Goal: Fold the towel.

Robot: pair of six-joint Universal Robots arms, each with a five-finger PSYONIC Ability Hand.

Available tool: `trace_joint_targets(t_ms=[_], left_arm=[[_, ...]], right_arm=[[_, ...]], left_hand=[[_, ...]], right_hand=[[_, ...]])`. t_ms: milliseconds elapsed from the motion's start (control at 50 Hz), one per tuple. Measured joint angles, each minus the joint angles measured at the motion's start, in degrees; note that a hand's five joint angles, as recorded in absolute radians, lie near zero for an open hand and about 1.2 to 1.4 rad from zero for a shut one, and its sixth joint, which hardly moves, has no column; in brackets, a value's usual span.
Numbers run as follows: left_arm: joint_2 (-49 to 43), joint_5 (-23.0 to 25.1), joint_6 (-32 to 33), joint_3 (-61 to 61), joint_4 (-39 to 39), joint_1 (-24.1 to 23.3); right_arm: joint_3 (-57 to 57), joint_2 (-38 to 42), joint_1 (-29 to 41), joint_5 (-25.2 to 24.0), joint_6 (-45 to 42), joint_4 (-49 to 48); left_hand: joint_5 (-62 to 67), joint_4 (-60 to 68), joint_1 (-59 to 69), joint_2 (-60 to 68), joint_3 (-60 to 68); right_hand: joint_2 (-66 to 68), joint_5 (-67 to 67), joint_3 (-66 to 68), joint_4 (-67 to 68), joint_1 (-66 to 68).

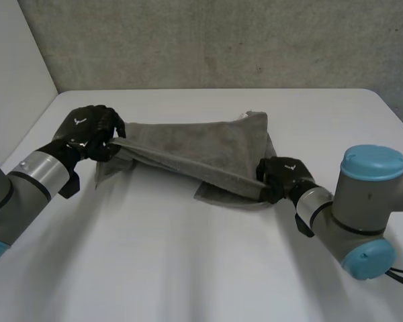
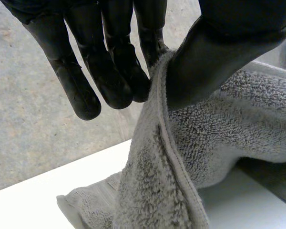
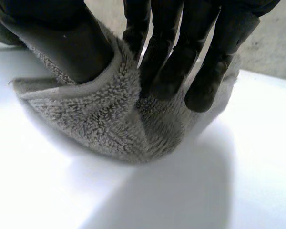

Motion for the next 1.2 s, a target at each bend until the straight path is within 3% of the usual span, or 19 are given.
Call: trace_joint_targets(t_ms=[160, 260, 400, 540, 740, 1080, 1180, 1200], left_arm=[[4.7, 0.0, -1.5, -0.3, -0.1, 0.5], [8.4, 0.1, -3.9, -0.8, 0.0, 0.5], [10.5, 0.5, -7.2, -2.0, 0.4, 0.5], [9.2, 0.6, -7.5, -2.6, 0.5, 0.4], [6.9, 0.5, -7.0, -2.5, 0.5, 0.7], [6.6, 0.4, -7.2, -2.3, 0.6, 2.7], [6.2, 0.3, -7.5, -2.0, 0.6, 3.4], [6.2, 0.3, -7.5, -1.9, 0.6, 3.5]], right_arm=[[-3.5, -11.5, -3.2, -2.4, -0.8, 3.0], [-8.0, -19.3, -5.4, -7.1, -2.7, 10.5], [-9.8, -18.8, -7.7, -11.9, -12.2, 20.4], [-6.9, -9.6, -7.1, -6.7, -20.1, 21.3], [-1.4, -3.5, -6.6, -2.0, -13.6, 12.6], [6.4, -7.4, -7.5, -1.8, -8.0, 7.0], [7.2, -6.4, -8.0, -0.8, -7.6, 4.6], [7.2, -6.0, -8.1, -0.7, -7.6, 4.3]], left_hand=[[0.0, 0.0, 0.0, 0.0, 0.2], [0.0, 0.0, 0.0, 0.2, 0.2], [0.0, 0.0, 0.0, 0.2, 0.2], [0.0, 0.0, 0.0, 0.2, 0.2], [0.0, 0.0, 0.0, 0.2, 0.2], [0.0, 0.0, 0.0, 0.2, 0.2], [0.0, 0.0, 0.0, 0.2, 0.2], [0.0, 0.0, 0.0, 0.2, 0.2]], right_hand=[[0.0, 0.2, 0.2, 0.4, 0.7], [0.0, 0.4, 0.2, 0.4, 1.3], [-0.5, -0.1, -0.1, -0.1, 0.8], [-29.0, -30.0, -29.2, -29.0, -28.2], [-29.7, -31.8, -30.5, -30.4, -29.5], [-36.6, -39.3, -37.6, -38.0, -36.5], [-32.9, -32.3, -32.5, -32.6, -31.5], [-23.9, -24.7, -25.0, -24.9, -22.8]])
